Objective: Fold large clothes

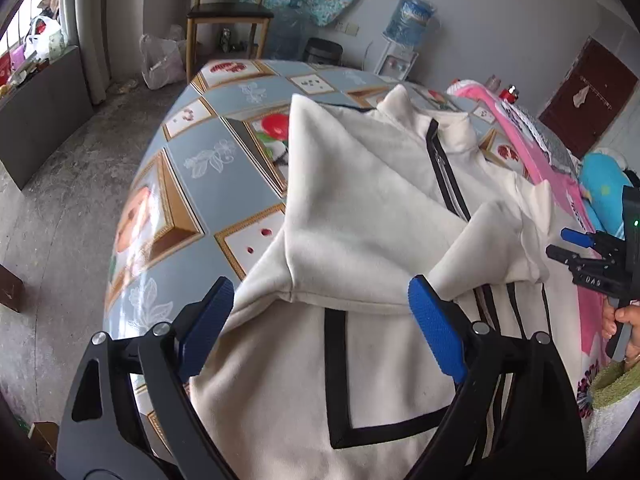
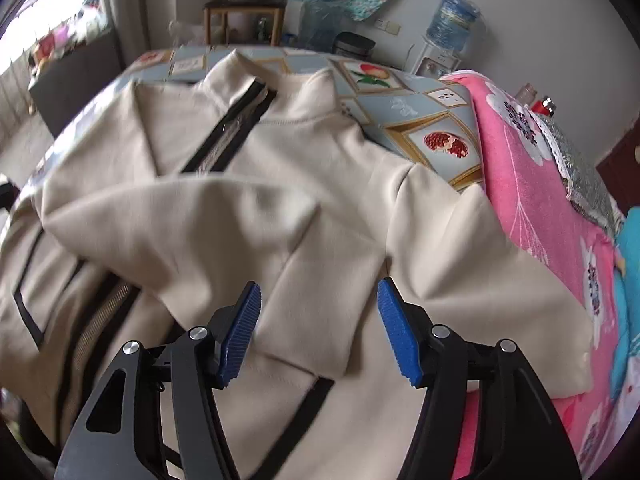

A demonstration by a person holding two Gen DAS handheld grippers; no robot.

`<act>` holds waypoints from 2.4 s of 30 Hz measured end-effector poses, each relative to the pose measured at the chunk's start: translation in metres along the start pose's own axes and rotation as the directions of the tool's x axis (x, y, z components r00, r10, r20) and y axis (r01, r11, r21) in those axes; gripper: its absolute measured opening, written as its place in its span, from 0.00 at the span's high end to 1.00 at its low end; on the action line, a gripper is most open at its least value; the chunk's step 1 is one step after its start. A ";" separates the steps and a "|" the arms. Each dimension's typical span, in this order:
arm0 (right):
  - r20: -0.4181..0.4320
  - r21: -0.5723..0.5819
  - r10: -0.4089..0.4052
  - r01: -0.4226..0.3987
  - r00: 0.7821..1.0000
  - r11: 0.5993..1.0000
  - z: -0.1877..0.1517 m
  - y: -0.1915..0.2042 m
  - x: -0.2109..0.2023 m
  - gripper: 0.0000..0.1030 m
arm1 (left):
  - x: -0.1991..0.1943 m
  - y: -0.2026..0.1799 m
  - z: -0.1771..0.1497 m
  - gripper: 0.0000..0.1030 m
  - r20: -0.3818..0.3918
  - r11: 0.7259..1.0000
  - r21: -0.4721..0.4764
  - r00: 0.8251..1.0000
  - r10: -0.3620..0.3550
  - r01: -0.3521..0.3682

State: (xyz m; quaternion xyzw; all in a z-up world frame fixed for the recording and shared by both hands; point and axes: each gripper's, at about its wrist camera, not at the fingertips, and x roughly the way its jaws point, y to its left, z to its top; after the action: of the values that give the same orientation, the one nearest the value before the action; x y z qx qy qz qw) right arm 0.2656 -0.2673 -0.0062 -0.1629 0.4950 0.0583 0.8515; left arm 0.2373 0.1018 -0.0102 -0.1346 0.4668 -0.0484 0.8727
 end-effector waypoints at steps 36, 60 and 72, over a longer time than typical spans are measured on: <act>0.086 0.143 0.218 -0.228 0.972 0.963 0.051 -0.043 -0.018 0.57 | 0.013 -0.019 -0.018 0.44 0.006 0.953 0.270 0.990 0.143 -0.139; -0.191 -0.096 0.483 -0.506 0.855 0.857 0.236 0.200 0.123 0.57 | 0.027 -0.031 -0.049 0.74 0.113 0.856 0.468 0.975 0.190 -0.221; -0.093 -0.184 0.514 -0.522 0.853 0.833 0.262 0.225 0.072 0.97 | 0.005 -0.007 -0.033 1.00 0.222 0.916 0.347 0.967 0.129 -0.202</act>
State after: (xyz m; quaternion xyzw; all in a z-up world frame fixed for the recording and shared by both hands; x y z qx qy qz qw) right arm 0.4586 0.0278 0.0022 -0.1097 0.5288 0.3334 0.7728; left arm 0.2130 0.0880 -0.0292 0.0668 0.3718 -0.0471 0.9247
